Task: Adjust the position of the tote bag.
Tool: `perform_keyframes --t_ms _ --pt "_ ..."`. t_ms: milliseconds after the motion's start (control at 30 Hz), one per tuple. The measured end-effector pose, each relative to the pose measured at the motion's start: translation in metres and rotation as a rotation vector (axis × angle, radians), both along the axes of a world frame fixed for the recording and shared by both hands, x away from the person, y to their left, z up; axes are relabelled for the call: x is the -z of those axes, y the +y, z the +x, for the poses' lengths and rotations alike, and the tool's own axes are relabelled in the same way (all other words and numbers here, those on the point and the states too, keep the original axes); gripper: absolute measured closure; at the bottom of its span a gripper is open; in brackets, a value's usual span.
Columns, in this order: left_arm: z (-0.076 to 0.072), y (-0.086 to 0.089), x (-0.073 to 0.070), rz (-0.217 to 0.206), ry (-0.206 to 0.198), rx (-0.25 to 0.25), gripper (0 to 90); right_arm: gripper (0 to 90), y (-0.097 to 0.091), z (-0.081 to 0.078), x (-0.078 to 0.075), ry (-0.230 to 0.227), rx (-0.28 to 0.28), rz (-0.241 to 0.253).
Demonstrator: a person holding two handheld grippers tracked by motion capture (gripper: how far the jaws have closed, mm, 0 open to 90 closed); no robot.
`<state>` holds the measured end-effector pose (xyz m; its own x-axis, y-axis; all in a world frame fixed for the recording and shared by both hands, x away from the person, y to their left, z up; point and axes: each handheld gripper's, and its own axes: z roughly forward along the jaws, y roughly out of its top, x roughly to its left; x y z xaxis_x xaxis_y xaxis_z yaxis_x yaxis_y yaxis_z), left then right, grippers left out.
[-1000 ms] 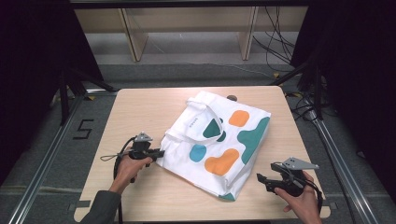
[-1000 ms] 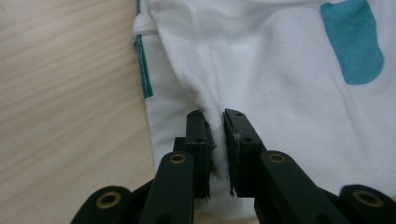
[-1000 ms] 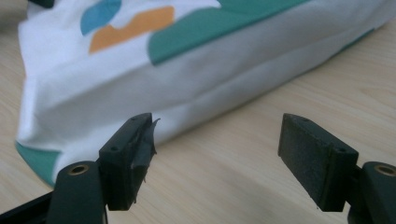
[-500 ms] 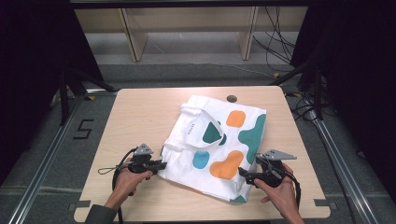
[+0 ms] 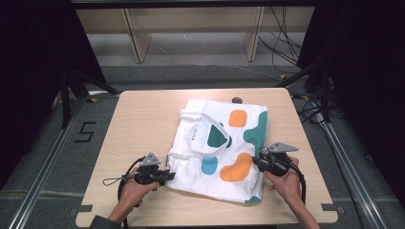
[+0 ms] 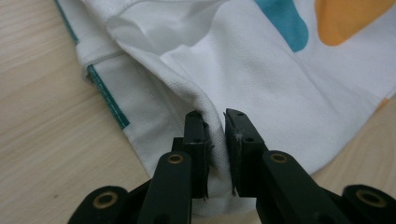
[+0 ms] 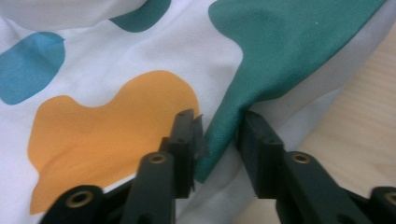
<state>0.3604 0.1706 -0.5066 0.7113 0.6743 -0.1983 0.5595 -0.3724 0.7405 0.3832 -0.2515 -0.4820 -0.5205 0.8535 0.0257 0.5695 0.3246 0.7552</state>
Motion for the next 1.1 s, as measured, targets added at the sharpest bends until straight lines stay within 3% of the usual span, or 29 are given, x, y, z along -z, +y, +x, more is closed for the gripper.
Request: perform_keyframes --t_ms 67,167,200,233,300,333,467,500,533,600,700,733,767,867,900,933,1100 --pt "-0.003 -0.006 0.001 -0.016 0.009 -0.007 78.7 74.4 -0.001 0.005 -0.002 -0.007 0.000 -0.007" --pt "-0.007 -0.015 0.000 0.011 -0.013 0.028 78.5 81.2 -0.003 0.022 -0.005 -0.043 -0.023 -0.051" --pt "-0.009 -0.021 0.001 -0.019 -0.016 0.018 78.5 82.0 -0.002 0.028 -0.006 -0.059 -0.025 -0.053" --pt "-0.011 -0.025 0.000 -0.001 -0.011 0.033 78.5 82.5 -0.002 0.034 -0.006 -0.068 -0.032 -0.079" --pt "-0.014 -0.036 0.001 -0.026 -0.009 0.040 78.0 84.1 -0.002 0.054 -0.007 -0.079 -0.029 -0.114" --pt "-0.015 -0.040 0.001 -0.028 -0.011 0.052 78.0 84.1 -0.002 0.054 -0.007 -0.079 -0.029 -0.114" --pt "-0.024 -0.076 0.003 -0.055 -0.007 0.094 78.0 85.0 -0.004 0.080 -0.006 -0.127 -0.029 -0.145" --pt "-0.024 -0.076 0.003 -0.055 -0.007 0.094 78.0 85.0 -0.004 0.080 -0.006 -0.127 -0.029 -0.145" --pt "-0.027 -0.092 0.004 -0.049 -0.012 0.112 78.0 83.7 -0.005 0.086 -0.007 -0.112 -0.014 -0.133" --pt "-0.028 -0.106 0.005 -0.036 -0.005 0.157 77.7 77.3 -0.010 0.092 -0.008 -0.123 -0.004 -0.100" --pt "-0.029 -0.121 0.006 -0.041 0.003 0.187 76.9 71.6 -0.017 0.091 -0.016 -0.112 -0.008 -0.093" --pt "-0.031 -0.136 0.007 -0.059 0.004 0.216 76.6 70.5 -0.023 0.083 -0.030 -0.137 -0.008 -0.048" --pt "-0.031 -0.136 0.007 -0.059 0.004 0.216 76.5 67.8 -0.025 0.077 -0.037 -0.137 -0.013 -0.020" --pt "-0.033 -0.156 0.007 -0.064 -0.006 0.250 76.3 66.4 -0.025 0.065 -0.050 -0.153 -0.040 -0.022" --pt "-0.035 -0.167 0.006 -0.070 -0.006 0.254 76.1 66.5 -0.024 0.052 -0.058 -0.162 -0.081 -0.026" --pt "-0.035 -0.171 0.006 -0.067 -0.016 0.265 75.8 66.4 -0.022 0.044 -0.060 -0.134 -0.082 -0.015" --pt "-0.038 -0.170 0.000 -0.103 0.010 0.286 69.4 64.7 -0.021 0.025 -0.063 -0.135 -0.134 -0.018"
